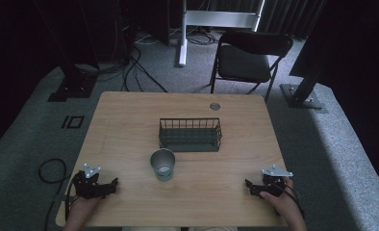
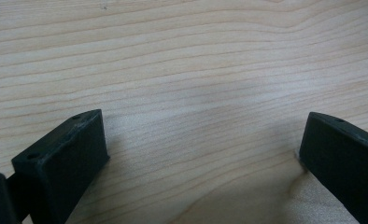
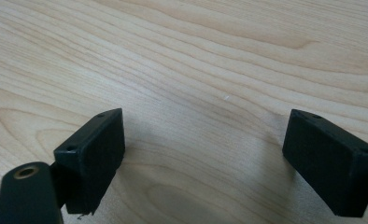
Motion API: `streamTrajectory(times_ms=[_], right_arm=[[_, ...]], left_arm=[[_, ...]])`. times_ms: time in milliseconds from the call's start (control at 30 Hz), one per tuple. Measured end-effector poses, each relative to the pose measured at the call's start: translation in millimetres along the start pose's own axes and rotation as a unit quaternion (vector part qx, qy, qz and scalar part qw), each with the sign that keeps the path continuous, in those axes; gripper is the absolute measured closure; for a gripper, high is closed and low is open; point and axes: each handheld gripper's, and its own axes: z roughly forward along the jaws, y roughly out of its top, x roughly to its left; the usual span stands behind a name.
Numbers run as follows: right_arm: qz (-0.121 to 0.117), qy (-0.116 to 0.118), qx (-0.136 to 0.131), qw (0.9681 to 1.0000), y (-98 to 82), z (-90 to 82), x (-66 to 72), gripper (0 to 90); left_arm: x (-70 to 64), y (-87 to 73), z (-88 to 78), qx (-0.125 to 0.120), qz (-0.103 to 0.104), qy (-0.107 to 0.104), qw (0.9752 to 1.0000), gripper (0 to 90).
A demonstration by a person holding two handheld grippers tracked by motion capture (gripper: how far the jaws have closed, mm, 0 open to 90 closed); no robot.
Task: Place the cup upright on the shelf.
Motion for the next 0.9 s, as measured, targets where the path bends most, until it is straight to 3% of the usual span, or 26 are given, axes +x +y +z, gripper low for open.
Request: streamTrajectory(times_ms=[900], right_arm=[[-0.01,0.008,0.0,0.9999,-1.3,-1.1,3.9,12.2]], left_arm=[[-0.2,-0.3,-0.2,0.0,0.0,0.0,1.0,1.5]])
